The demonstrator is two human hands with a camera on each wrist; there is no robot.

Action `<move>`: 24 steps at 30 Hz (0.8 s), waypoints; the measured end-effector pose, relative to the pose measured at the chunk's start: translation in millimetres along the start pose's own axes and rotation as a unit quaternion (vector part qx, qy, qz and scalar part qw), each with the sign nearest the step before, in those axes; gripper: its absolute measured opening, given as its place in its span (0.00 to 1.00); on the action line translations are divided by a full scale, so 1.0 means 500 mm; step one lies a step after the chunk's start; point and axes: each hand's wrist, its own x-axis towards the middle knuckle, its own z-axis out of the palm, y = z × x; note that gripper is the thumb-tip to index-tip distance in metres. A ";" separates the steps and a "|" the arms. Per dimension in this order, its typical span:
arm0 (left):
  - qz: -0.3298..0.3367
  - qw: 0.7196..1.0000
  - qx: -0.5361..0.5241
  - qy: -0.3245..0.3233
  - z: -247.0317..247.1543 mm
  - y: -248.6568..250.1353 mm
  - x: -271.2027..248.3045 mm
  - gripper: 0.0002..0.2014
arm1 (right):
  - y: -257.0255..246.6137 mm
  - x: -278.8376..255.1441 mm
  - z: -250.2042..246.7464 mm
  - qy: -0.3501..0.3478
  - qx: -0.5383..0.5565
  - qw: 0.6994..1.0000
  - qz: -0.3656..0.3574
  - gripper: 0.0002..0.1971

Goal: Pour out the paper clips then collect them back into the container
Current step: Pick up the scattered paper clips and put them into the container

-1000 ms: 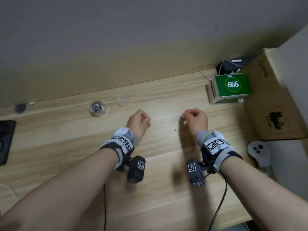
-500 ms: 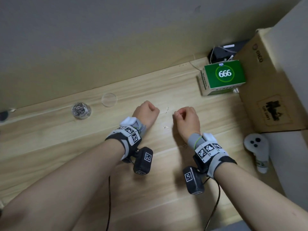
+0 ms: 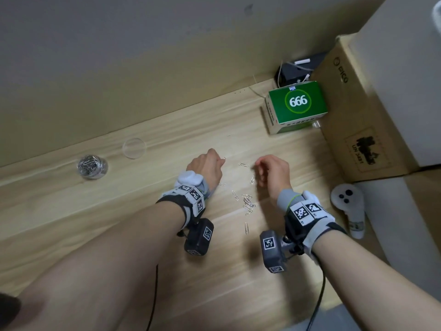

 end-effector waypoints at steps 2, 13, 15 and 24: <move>0.006 1.000 0.018 -0.015 0.000 0.000 0.001 0.13 | 0.006 0.013 0.006 0.015 -0.075 0.996 -0.034 0.11; 0.001 0.997 -0.079 0.008 -0.030 -0.036 0.006 0.15 | 0.016 0.015 0.035 -0.017 -0.430 0.896 -0.106 0.08; 0.010 0.997 -0.075 -0.003 -0.021 -0.033 0.013 0.18 | 0.015 0.004 0.023 -0.041 -0.319 0.941 -0.108 0.08; -0.007 1.000 -0.029 0.011 0.017 -0.024 -0.004 0.11 | 0.003 -0.033 -0.055 -0.035 0.074 0.995 0.060 0.10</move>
